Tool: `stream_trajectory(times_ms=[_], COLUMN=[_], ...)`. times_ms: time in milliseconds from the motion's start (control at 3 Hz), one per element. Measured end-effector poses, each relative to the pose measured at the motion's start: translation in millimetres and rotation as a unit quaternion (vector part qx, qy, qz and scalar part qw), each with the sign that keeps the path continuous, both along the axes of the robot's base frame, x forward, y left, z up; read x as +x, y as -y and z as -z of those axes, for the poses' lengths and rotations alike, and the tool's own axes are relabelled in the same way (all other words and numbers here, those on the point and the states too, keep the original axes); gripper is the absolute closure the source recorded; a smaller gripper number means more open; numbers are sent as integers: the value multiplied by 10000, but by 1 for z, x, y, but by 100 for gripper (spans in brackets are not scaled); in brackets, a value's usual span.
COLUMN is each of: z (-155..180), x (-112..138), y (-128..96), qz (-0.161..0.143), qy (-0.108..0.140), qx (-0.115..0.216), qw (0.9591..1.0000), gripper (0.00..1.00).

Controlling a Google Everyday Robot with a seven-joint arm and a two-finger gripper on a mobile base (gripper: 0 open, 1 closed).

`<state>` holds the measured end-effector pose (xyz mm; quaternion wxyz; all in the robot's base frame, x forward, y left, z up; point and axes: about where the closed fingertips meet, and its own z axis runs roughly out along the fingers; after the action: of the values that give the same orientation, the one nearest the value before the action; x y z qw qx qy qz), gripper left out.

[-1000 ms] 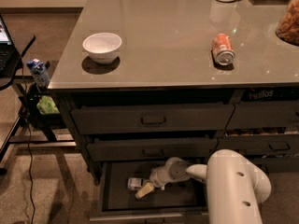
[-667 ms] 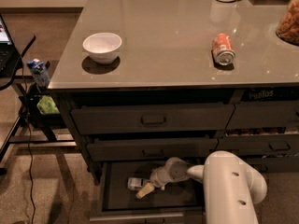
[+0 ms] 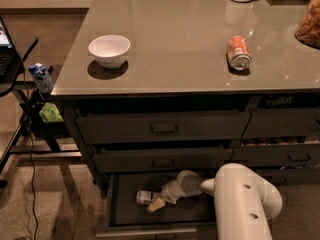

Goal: Pick blue plastic bottle from bottom drawer and place on counter

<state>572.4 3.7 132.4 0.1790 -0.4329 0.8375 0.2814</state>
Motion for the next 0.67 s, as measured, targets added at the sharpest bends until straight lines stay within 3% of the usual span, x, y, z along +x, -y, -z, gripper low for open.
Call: stream_trajectory(times_ms=[667], z=[0], x=[0], y=[0], qz=[0], qy=[0], qx=[0], qw=[10000], gripper=[67])
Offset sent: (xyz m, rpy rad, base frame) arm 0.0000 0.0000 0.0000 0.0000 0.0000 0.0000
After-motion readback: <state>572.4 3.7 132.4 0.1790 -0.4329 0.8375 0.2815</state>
